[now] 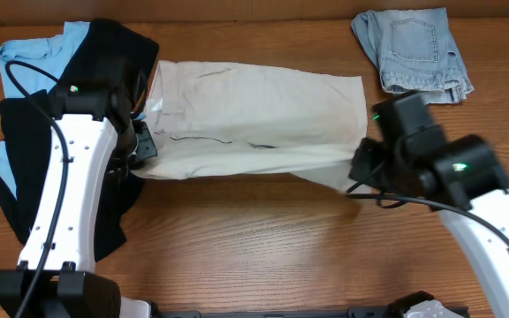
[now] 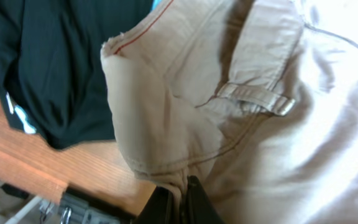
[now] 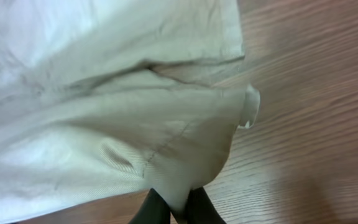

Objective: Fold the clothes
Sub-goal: 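Fold the right leg hem with the right gripper toward the left gripper, then lift both grippers up and release the lengthwise-folded beige shorts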

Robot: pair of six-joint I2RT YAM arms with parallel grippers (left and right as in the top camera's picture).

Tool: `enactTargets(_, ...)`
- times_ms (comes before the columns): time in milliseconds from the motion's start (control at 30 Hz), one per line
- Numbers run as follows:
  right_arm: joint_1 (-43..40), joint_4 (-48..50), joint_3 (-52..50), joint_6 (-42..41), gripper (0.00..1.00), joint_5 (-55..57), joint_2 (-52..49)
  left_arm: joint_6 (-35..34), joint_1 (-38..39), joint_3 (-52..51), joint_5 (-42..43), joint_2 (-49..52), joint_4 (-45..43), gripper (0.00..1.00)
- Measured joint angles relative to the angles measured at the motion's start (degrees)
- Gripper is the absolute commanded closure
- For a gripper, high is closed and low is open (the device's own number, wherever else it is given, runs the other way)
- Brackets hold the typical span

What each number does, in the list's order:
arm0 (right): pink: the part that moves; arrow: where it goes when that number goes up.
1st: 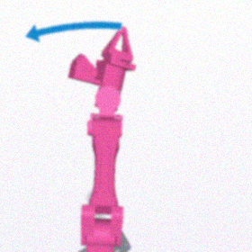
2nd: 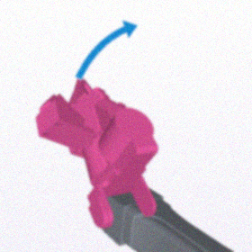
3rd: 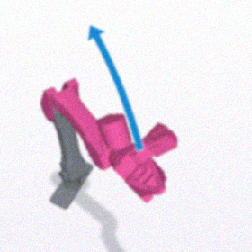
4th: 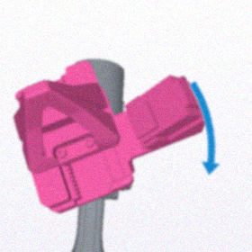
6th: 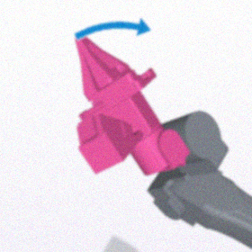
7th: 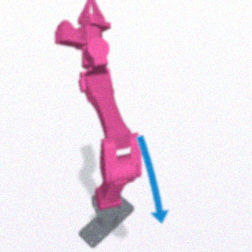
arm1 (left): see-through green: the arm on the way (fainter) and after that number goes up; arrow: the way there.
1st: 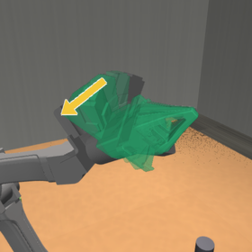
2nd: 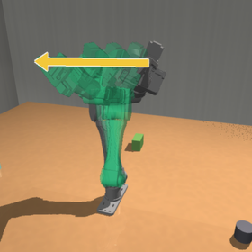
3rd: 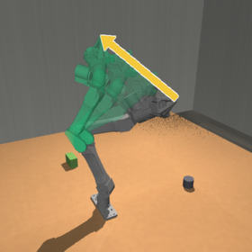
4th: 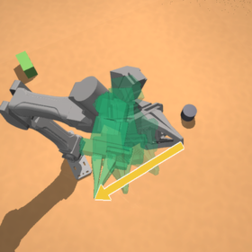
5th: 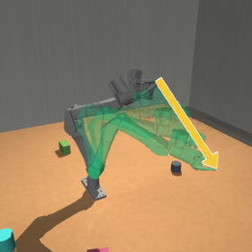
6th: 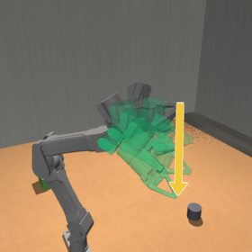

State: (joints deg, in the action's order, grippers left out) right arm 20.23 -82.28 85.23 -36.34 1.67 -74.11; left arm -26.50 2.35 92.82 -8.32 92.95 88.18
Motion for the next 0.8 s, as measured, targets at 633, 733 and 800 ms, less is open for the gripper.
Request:
enactTargets(633, -3.5, -9.5, 8.7, 5.9, 0.96, 0.5, -0.3, 3.0, 2.9, 6.8, 4.1, -0.7, 5.3, 0.96)
enactTargets(733, -3.6, -4.8, 8.2, 5.7, 0.96, 3.2, -1.8, 3.0, 3.6, 6.3, 2.9, -0.8, -1.3, 0.96)
enactTargets(800, -3.8, -1.4, 7.5, 5.7, 0.96, 4.8, -3.8, 3.0, 3.7, 5.3, 2.2, -0.9, -6.1, 0.96)
